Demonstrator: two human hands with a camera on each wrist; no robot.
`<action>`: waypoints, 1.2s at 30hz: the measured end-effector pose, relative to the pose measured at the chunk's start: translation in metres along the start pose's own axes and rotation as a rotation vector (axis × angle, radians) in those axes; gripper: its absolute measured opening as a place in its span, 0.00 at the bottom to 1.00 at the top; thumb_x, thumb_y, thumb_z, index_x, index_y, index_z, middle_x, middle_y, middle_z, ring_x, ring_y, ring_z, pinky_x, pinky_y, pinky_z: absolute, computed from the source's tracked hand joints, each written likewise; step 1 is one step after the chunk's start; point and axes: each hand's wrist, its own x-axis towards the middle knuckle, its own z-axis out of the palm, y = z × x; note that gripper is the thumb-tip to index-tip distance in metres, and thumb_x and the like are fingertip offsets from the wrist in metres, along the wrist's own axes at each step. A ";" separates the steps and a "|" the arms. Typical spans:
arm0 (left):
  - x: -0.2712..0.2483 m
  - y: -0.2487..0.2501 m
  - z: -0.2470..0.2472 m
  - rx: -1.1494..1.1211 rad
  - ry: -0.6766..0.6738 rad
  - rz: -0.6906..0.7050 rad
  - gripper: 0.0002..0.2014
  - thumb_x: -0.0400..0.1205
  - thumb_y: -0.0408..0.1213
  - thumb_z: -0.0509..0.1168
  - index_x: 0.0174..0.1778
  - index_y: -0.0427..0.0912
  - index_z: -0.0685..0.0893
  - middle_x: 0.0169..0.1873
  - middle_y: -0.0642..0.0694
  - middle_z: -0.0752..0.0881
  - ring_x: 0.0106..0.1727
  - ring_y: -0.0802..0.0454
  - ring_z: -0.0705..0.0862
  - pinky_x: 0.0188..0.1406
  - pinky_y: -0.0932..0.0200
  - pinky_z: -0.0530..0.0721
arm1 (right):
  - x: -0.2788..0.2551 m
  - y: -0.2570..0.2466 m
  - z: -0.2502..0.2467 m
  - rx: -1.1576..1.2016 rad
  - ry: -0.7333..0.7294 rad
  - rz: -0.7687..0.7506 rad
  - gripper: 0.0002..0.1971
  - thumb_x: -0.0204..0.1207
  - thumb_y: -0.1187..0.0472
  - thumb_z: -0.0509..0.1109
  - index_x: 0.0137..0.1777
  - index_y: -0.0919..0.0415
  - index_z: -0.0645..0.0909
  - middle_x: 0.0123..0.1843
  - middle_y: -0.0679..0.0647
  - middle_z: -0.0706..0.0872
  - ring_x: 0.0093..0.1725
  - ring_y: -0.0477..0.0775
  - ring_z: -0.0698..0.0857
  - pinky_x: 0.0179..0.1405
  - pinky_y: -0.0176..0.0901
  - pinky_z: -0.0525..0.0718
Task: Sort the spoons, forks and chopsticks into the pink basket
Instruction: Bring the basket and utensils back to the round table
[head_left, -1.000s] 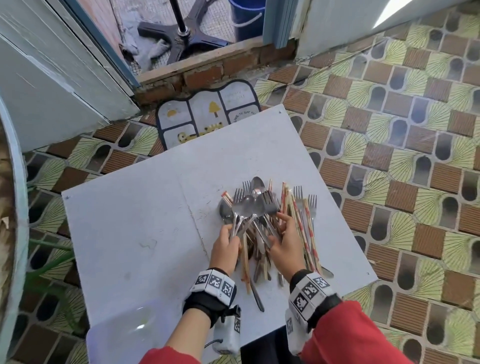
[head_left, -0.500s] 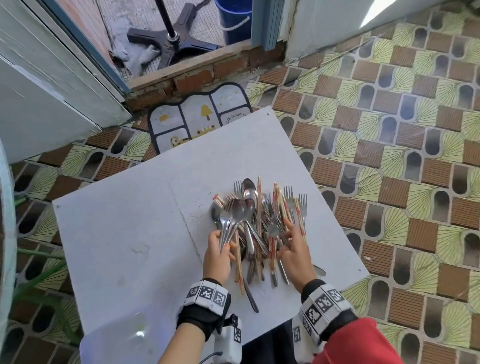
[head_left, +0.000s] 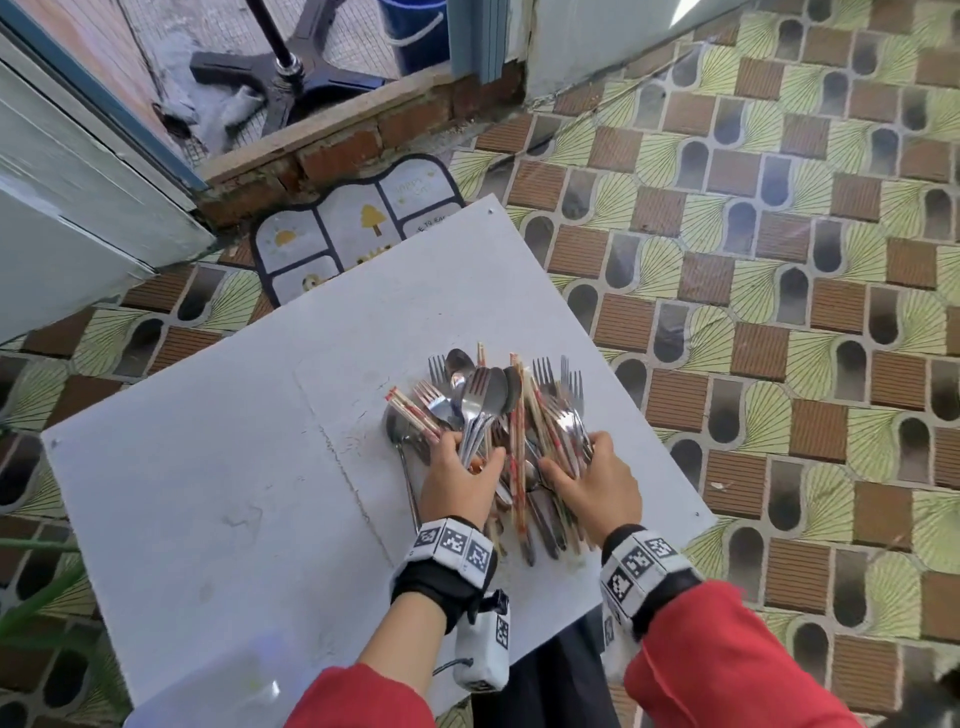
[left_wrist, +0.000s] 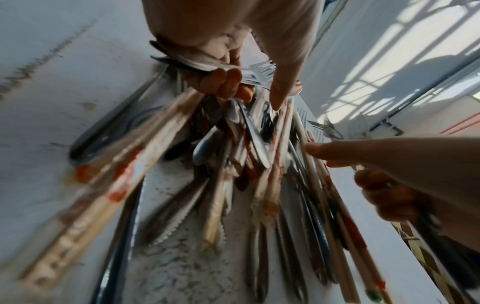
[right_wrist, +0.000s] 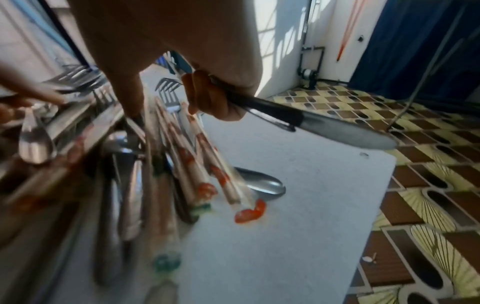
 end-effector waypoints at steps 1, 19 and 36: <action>0.001 0.000 0.005 0.013 0.005 0.021 0.20 0.73 0.54 0.69 0.54 0.47 0.75 0.46 0.49 0.83 0.45 0.49 0.82 0.45 0.55 0.81 | 0.001 0.001 0.004 -0.019 -0.006 -0.008 0.23 0.71 0.39 0.70 0.52 0.55 0.67 0.40 0.52 0.83 0.40 0.57 0.83 0.39 0.50 0.83; -0.014 0.024 0.036 0.116 0.026 0.125 0.37 0.76 0.40 0.71 0.77 0.51 0.58 0.63 0.46 0.81 0.59 0.47 0.83 0.46 0.58 0.79 | -0.018 0.018 -0.011 0.293 0.054 -0.040 0.20 0.75 0.78 0.56 0.66 0.65 0.65 0.48 0.59 0.78 0.45 0.60 0.79 0.44 0.52 0.78; -0.026 0.006 0.025 0.050 0.097 0.134 0.24 0.76 0.45 0.68 0.68 0.50 0.72 0.46 0.51 0.80 0.46 0.53 0.77 0.41 0.59 0.74 | -0.003 0.020 0.008 -0.153 0.123 -0.141 0.10 0.73 0.76 0.59 0.52 0.66 0.71 0.46 0.59 0.75 0.45 0.59 0.73 0.46 0.51 0.75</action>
